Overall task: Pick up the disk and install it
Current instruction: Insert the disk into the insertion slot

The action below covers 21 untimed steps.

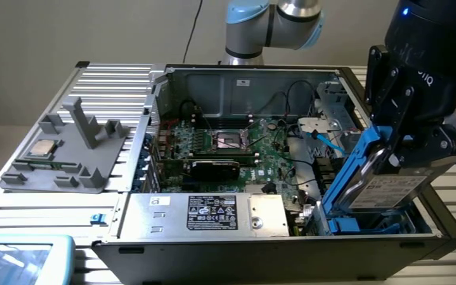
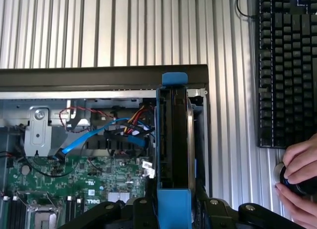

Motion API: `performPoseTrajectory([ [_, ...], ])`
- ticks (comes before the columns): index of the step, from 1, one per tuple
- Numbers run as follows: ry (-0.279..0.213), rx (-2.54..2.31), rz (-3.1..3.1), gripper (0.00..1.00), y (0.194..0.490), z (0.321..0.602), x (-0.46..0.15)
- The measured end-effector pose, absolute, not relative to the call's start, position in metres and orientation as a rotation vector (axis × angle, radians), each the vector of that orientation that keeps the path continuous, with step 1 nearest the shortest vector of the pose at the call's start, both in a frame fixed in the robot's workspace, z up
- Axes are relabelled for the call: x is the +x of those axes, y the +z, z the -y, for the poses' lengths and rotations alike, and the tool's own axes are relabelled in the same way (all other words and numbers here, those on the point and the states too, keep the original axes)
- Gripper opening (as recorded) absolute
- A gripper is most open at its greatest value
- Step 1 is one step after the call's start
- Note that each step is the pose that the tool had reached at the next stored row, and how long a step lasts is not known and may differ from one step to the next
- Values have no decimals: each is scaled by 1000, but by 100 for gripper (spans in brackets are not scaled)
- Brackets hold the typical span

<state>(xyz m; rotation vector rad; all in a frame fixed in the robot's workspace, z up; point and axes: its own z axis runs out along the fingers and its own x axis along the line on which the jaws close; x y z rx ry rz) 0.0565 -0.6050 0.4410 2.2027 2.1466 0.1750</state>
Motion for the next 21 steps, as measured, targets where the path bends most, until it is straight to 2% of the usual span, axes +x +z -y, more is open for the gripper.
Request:
performPoseTrajectory([
  [21, 180, 2205, -2148, 37, 436, 603, 57],
])
